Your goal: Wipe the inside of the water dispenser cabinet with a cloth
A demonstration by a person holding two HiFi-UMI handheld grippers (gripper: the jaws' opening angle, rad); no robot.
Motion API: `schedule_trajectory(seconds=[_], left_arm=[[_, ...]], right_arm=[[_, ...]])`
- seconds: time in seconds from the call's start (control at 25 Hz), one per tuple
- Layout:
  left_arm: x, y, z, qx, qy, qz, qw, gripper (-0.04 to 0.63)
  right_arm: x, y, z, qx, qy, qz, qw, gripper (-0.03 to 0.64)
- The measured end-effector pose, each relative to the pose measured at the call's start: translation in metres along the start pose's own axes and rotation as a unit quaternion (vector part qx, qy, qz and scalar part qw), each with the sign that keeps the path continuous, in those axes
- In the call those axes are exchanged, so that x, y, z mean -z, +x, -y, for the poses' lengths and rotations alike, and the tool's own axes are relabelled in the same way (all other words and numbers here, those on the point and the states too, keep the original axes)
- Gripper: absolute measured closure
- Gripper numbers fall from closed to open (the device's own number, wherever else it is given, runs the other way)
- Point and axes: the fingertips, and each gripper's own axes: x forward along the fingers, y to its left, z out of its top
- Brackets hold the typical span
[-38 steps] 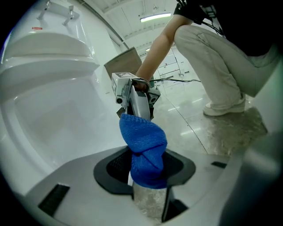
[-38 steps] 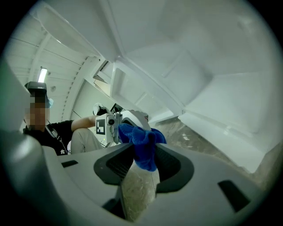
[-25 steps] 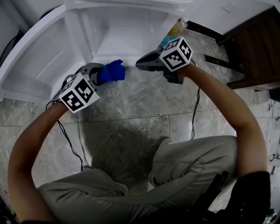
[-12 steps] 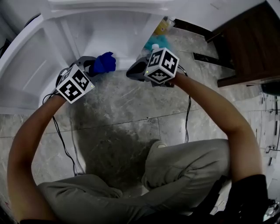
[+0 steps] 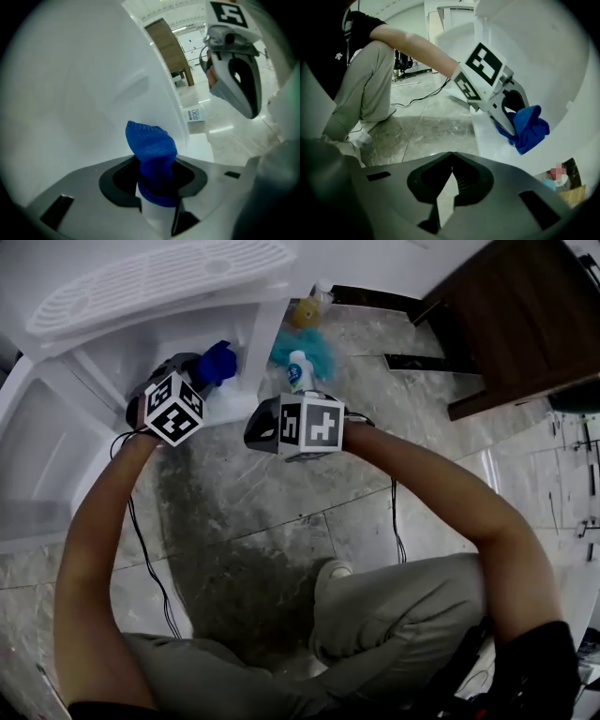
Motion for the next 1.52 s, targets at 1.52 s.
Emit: schedule_trajectory(seconds=[1.52], left_arm=[[-0.009,0.063,-0.067,-0.101,0.017,-0.034,0.9942,0.43]], right_arm=[[0.041,-0.012,-0.033,-0.03,-0.004,-0.023,0.999,0.618]])
